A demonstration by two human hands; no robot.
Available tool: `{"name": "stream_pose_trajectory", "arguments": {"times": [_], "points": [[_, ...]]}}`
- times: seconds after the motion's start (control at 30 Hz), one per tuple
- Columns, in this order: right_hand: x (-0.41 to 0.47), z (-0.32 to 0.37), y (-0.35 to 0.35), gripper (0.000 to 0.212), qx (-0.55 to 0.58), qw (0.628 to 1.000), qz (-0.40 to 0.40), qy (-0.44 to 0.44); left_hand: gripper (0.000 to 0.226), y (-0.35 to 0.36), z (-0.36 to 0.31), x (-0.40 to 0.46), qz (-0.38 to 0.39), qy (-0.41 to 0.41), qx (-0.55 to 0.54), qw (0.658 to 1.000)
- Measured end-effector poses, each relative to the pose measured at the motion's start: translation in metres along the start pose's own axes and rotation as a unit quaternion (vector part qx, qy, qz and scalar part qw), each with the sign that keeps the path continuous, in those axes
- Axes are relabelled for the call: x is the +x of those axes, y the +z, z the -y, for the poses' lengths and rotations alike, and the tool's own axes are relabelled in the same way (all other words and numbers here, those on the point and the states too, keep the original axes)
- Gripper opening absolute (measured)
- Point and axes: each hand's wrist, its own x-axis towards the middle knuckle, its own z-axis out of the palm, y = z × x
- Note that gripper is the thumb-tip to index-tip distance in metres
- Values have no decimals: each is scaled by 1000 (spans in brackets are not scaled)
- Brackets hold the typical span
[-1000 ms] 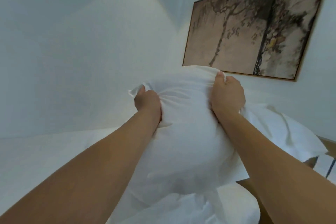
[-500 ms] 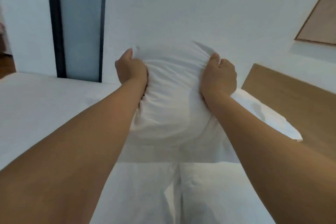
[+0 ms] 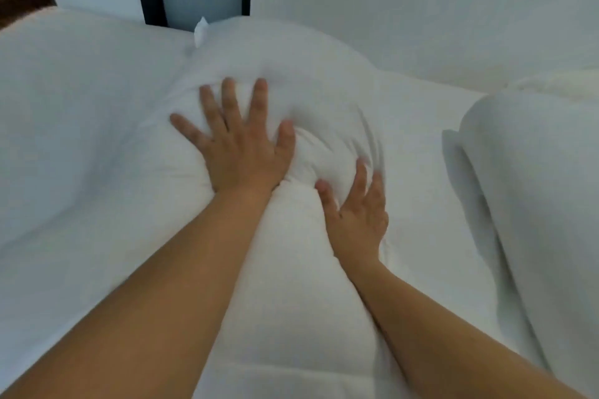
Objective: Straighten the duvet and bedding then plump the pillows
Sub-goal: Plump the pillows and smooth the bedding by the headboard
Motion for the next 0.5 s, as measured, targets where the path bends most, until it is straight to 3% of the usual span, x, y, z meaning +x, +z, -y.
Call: {"name": "stream_pose_trajectory", "arguments": {"times": [0.17,0.3,0.37,0.5], "points": [[14,-24,21,82,0,999,-40,-21,69,36,-20,9,-56,-8,0,998],[10,-23,18,83,26,999,0,-25,68,33,-7,2,-53,-9,13,998],[8,-26,14,82,20,998,49,-34,68,33,-1,-13,-13,-3,34,999],[3,-45,-18,78,-57,972,223,-34,72,24,19,-40,140,5,63,988]]}}
